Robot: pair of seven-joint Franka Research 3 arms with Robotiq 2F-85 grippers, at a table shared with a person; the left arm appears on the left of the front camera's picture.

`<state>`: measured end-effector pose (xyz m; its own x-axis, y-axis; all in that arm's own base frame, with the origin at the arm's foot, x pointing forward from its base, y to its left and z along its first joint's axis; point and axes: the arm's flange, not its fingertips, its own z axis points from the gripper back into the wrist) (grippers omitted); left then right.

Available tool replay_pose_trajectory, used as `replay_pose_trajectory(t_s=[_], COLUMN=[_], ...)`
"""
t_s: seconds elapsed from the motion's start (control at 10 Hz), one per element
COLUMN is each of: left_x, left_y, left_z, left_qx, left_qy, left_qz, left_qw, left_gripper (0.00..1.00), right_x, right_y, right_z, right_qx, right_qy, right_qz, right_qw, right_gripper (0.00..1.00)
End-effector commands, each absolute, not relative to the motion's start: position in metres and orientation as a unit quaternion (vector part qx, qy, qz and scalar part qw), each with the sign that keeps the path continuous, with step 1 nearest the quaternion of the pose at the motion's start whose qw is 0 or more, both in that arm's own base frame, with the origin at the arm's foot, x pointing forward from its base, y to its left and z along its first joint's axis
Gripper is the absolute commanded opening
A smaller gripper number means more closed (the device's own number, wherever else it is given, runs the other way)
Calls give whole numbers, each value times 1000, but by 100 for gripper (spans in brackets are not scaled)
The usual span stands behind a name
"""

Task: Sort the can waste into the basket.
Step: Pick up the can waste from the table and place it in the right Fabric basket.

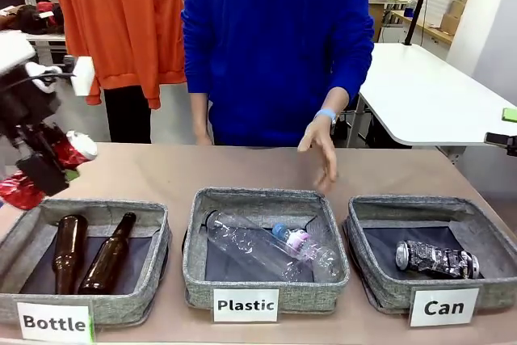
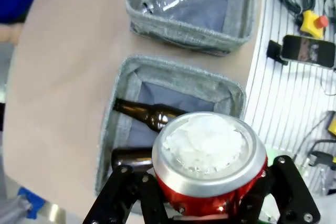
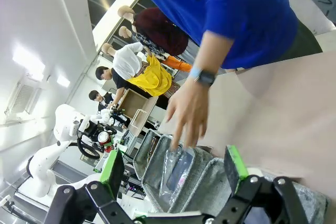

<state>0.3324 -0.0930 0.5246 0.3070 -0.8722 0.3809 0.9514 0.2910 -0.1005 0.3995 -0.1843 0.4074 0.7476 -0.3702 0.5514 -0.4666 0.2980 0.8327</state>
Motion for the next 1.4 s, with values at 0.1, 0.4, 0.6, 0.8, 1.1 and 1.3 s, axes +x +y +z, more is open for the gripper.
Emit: replay_pose_trajectory(t_s=[0.1,0.4,0.6,0.8,1.1,1.3], left_x=[355,375,379,359,344,343], left_y=[-190,-360,-471,-556,-630,-649], left_z=[536,559,568,557,542,523], left_qx=[-156,-68,-4,-6,-93,-164], left_qy=[-169,-264,-278,-282,-307,-263], left_qz=[-561,-633,-704,-728,-727,-716], left_qw=[796,725,654,624,607,626], left_gripper=[0,0,0,0,0,0], right_x=[399,399,399,399,360,329], right_y=[-186,-186,-186,-186,-222,-260], right_z=[409,409,409,409,405,397], right_qx=[589,589,589,589,582,564], right_qy=[-355,-355,-355,-355,-328,-329], right_qz=[46,46,46,46,-2,-57], right_qw=[725,725,725,725,745,755], right_gripper=[100,100,100,100,100,100])
